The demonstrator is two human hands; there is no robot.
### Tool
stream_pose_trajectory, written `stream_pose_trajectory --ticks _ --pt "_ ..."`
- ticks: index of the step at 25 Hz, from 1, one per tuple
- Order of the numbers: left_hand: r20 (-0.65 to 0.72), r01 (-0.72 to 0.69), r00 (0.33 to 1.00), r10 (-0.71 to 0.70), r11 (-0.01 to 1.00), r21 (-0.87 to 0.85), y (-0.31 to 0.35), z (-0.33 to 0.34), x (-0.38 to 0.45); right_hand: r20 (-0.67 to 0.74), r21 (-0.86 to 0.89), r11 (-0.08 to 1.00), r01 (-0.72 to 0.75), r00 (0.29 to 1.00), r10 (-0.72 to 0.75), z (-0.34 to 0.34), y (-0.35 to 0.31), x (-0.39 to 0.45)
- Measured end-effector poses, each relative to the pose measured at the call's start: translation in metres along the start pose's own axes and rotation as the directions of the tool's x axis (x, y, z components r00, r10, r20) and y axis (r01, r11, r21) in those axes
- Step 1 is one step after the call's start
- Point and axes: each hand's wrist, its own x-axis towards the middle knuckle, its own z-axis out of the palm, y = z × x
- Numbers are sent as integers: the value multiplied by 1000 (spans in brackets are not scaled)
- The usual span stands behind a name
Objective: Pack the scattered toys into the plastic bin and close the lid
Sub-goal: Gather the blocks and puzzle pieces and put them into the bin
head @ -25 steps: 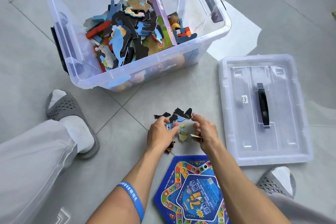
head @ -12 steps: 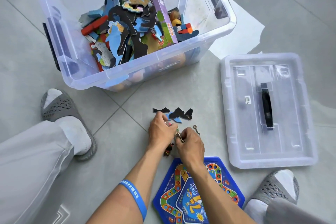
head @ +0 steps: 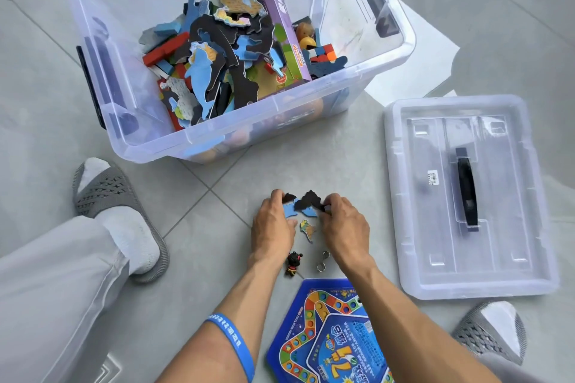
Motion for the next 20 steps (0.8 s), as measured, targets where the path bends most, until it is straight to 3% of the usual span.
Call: stream_pose_trajectory --ticks 5,9,12,17,20 --pt "-58 40 997 -42 999 -28 -1 0 0 -56 22 997 -73 996 74 8 -5 -6" --pt "-66 6 998 -6 1000 -1 -3 0 -1 -64 158 981 -112 990 124 0 8 -13" --pt "-60 3 998 -2 1000 7 -4 6 -3 -64 72 995 -75 995 80 0 11 -19" --pt "14 135 991 -135 969 -209 -10 4 10 -56 11 996 -91 994 92 -2 9 -6" --pt "75 246 969 -237 867 -433 -13 6 10 -80 33 994 -103 991 105 -2 13 -8"
